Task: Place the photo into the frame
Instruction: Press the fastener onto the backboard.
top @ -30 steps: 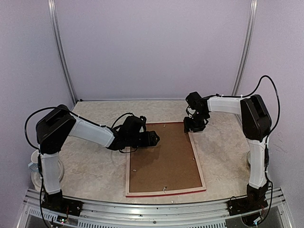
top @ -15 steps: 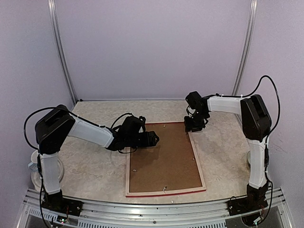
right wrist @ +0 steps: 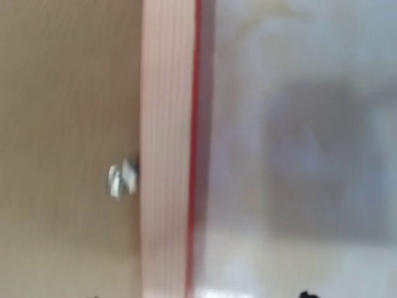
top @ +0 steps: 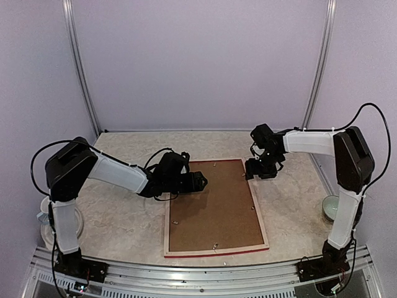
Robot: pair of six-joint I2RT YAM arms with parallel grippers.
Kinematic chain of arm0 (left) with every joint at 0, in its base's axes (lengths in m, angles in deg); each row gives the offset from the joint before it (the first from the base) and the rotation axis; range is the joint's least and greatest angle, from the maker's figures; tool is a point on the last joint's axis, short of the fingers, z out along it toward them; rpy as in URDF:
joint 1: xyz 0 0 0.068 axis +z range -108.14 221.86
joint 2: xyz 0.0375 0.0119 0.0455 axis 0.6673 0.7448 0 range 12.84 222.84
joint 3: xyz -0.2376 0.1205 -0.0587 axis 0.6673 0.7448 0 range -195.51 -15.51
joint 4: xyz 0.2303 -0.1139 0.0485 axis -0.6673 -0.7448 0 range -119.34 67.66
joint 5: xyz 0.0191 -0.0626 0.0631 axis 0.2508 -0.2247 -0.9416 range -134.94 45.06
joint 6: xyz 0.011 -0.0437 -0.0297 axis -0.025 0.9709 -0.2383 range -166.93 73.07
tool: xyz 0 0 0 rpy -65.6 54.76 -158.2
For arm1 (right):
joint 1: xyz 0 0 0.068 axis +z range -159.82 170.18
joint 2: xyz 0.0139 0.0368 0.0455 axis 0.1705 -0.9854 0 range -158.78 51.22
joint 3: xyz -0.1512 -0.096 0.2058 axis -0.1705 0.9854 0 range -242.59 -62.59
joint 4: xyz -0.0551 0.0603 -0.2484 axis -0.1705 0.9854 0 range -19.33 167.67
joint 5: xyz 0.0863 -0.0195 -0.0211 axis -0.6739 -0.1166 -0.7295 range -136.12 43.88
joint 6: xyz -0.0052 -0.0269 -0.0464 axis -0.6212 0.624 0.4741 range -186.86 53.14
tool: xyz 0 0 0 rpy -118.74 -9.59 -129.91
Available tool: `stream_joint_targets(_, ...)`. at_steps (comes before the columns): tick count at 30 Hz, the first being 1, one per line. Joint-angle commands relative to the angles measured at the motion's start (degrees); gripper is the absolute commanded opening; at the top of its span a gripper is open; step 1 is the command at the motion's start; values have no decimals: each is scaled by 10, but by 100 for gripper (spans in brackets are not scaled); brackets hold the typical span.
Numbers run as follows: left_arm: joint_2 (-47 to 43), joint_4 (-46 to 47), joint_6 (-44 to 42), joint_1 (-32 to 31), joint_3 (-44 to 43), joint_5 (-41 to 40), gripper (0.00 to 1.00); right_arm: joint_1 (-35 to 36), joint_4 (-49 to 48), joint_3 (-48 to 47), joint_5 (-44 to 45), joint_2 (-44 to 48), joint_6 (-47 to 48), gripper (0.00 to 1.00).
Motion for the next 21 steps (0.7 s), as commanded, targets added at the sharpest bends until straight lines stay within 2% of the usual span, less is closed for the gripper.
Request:
stream_joint_targets(1, -11, -30, 7, 1, 16, 2, 84, 25, -31, 73, 0, 73, -17, 69)
stream_joint_targets(7, -22, -37, 3, 0, 7, -3, 85, 76, -39, 137, 15, 118, -38, 70)
stream_joint_targets(13, -50, -68, -12, 1, -11, -25, 92, 106, -47, 178, 25, 158, -61, 75)
stream_joint_targets(15, -66, -77, -16, 1, -10, -36, 98, 116, -46, 185, 33, 173, -62, 77)
stream_joint_targets(21, -118, -103, -23, 1, 0, -69, 99, 136, -43, 199, 55, 199, -63, 83)
